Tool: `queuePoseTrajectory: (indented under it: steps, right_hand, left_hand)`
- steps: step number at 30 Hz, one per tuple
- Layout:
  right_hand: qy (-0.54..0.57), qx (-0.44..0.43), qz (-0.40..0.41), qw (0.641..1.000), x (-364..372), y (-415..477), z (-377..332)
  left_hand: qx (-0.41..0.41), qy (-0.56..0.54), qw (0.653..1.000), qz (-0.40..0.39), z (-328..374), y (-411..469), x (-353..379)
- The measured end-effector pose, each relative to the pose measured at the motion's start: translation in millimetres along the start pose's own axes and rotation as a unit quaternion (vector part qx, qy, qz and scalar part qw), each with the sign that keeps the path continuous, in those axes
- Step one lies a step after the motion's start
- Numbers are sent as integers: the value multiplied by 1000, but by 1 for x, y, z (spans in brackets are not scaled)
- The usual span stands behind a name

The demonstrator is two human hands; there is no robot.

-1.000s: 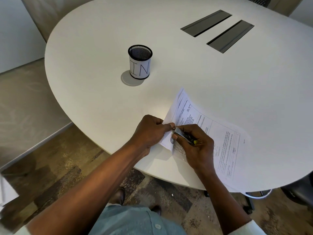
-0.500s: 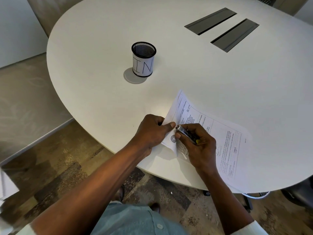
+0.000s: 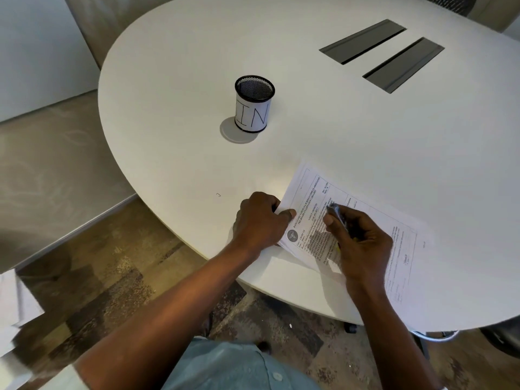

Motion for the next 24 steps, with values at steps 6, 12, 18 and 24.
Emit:
queuePoseTrajectory:
  steps: [6, 12, 18, 24]
  right_hand:
    - [36, 16, 80, 996, -56, 2, -22]
    - [40, 55, 163, 984, -126, -13, -17]
    - [-35, 56, 245, 967, -186, -24, -1]
    - [-149, 39, 290, 945, -209, -33, 8]
  left_hand:
    - [5, 10, 1000, -15, 1, 6, 0]
    - [5, 22, 1000, -15, -3, 17, 0]
    - [2, 28, 1000, -11, -5, 26, 0]
    - [8, 26, 999, -18, -4, 28, 0]
Point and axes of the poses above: each hand's wrist, its own y-axis towards the middle knuckle, its own x-axis out of the palm, z = x × y, the point moved 9 cm from there along y, towards the middle knuckle, and after that the axes turned 4 degrees about -z, right-handed, at the moved point
